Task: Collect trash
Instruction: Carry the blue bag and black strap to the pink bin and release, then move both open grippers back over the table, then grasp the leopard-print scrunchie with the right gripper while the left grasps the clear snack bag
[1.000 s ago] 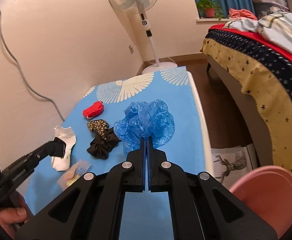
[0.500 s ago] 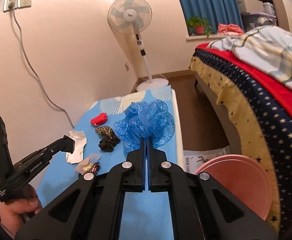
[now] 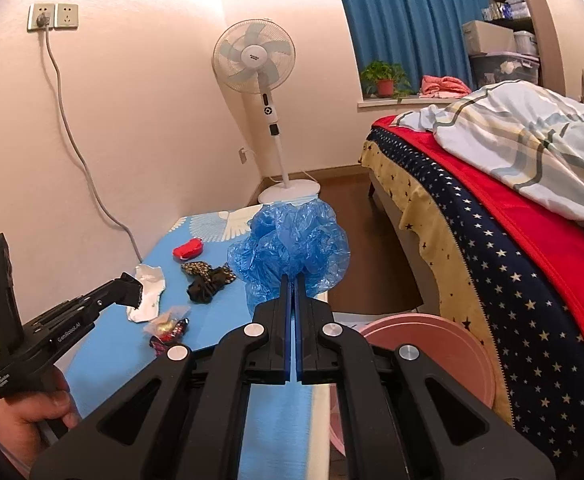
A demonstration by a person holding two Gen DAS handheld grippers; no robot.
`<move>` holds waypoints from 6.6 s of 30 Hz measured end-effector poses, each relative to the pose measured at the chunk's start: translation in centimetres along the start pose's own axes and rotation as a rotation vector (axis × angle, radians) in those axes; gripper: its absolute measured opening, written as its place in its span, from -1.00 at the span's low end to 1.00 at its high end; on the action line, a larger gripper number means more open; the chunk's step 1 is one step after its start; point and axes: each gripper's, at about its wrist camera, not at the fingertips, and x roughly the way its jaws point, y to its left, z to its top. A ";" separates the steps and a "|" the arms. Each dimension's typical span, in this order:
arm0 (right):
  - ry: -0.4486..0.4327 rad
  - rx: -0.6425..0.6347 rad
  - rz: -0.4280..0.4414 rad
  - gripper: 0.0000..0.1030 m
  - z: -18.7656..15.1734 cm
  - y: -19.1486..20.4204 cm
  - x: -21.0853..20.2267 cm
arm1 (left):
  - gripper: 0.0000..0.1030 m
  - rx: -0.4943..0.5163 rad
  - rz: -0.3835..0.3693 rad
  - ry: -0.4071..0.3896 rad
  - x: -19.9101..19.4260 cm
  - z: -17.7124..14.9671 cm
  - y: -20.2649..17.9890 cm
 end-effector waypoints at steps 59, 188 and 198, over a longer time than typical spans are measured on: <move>-0.003 0.190 -0.264 -0.97 -1.6 -9.3 1.7 | -0.88 0.123 -0.225 0.087 8.0 -4.0 -10.3; 0.339 0.038 0.267 -0.95 -2.1 10.3 28.5 | -1.00 -0.440 0.209 0.056 9.9 -3.5 13.2; 0.239 -0.016 0.223 -0.96 -0.3 8.1 21.0 | -1.00 -0.318 0.158 -0.013 7.4 -1.8 10.3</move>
